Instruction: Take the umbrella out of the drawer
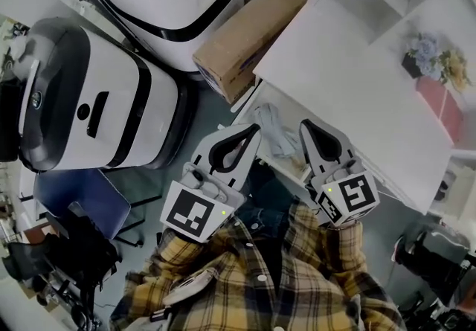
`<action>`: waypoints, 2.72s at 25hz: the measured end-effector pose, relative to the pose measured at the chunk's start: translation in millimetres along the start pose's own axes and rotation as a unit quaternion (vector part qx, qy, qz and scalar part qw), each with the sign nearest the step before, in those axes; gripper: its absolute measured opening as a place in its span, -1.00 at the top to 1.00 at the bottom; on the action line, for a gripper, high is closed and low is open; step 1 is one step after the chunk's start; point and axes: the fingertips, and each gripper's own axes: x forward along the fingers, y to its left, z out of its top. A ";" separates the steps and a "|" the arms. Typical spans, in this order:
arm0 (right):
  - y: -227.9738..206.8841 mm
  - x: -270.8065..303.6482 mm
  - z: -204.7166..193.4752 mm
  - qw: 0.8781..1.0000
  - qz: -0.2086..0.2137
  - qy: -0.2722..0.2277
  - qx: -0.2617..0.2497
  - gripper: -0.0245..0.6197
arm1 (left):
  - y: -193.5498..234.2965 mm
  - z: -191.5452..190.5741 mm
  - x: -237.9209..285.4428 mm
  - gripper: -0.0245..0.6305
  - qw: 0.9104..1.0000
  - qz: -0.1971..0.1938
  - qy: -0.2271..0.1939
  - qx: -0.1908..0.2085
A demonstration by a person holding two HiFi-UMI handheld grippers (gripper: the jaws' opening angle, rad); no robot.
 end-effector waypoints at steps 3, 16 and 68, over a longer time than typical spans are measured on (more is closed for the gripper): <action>-11.4 0.1 4.8 1.000 -0.008 -0.005 0.006 0.87 | -0.2 7.8 11.9 0.87 1.000 -0.010 -0.003 0.007; -40.9 -15.3 16.9 0.997 -0.068 -0.022 0.018 0.87 | -9.7 26.2 56.3 0.87 0.996 -0.087 -0.010 0.024; -66.2 25.6 -160.2 0.971 -0.039 0.220 0.082 0.39 | 45.6 -53.9 100.5 0.87 0.988 -0.129 0.087 -0.019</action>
